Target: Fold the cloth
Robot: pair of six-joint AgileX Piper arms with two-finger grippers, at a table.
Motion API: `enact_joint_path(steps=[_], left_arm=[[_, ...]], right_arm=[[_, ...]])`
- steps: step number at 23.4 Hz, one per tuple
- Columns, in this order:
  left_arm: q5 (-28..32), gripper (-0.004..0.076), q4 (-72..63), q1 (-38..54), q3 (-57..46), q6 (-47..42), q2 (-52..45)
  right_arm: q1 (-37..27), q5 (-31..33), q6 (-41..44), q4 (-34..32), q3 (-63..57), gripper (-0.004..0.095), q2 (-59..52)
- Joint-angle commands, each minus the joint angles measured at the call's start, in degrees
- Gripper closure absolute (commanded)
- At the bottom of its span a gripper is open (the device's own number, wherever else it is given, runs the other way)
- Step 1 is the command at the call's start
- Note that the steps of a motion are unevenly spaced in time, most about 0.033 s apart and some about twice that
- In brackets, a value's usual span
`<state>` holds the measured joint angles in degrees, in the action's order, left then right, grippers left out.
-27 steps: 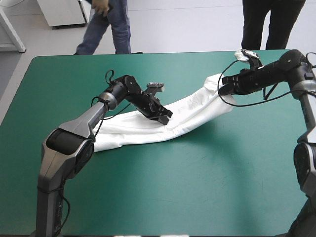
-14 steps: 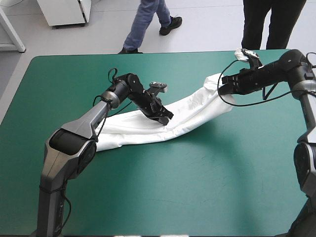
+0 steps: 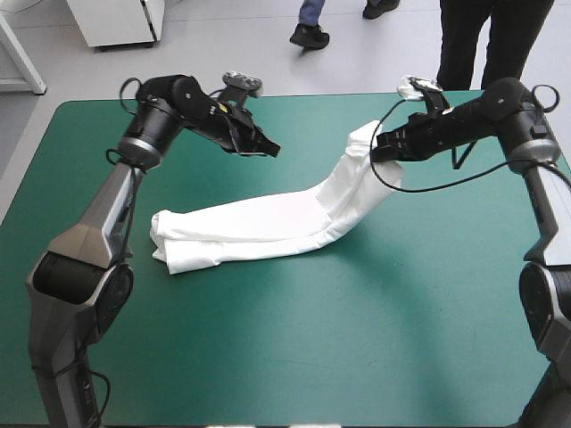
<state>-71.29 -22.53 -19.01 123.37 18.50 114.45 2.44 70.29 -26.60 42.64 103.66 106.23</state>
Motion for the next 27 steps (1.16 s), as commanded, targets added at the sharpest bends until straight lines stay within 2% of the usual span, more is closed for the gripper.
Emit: enact_joint_path(steps=[1, 6, 12, 17, 27], left_arm=[[-2.46, 0.0733, -1.32, 2.43, 2.01, -0.70, -8.28], [-2.56, 0.0733, -0.20, 5.32, 2.01, -1.17, -17.08], [-2.56, 0.0733, 4.29, 5.32, 2.01, -3.70, -23.22], [-2.56, 0.0733, 6.08, 5.32, 2.01, -4.55, -26.56], [-2.56, 0.0733, 7.58, 5.32, 1.00, -5.83, -29.12]], right_arm=[[4.25, -1.74, 0.97, 3.38, 3.84, 0.0920, -3.78], [14.57, -7.39, 2.35, 3.41, 7.06, 0.0921, -3.51], [23.41, -7.75, 4.70, 4.06, 17.79, 0.0921, 3.12], [27.75, -12.09, 4.92, 3.98, 20.08, 0.0921, 9.34], [32.81, -14.82, 4.80, 4.60, 20.60, 0.0921, 15.56]])
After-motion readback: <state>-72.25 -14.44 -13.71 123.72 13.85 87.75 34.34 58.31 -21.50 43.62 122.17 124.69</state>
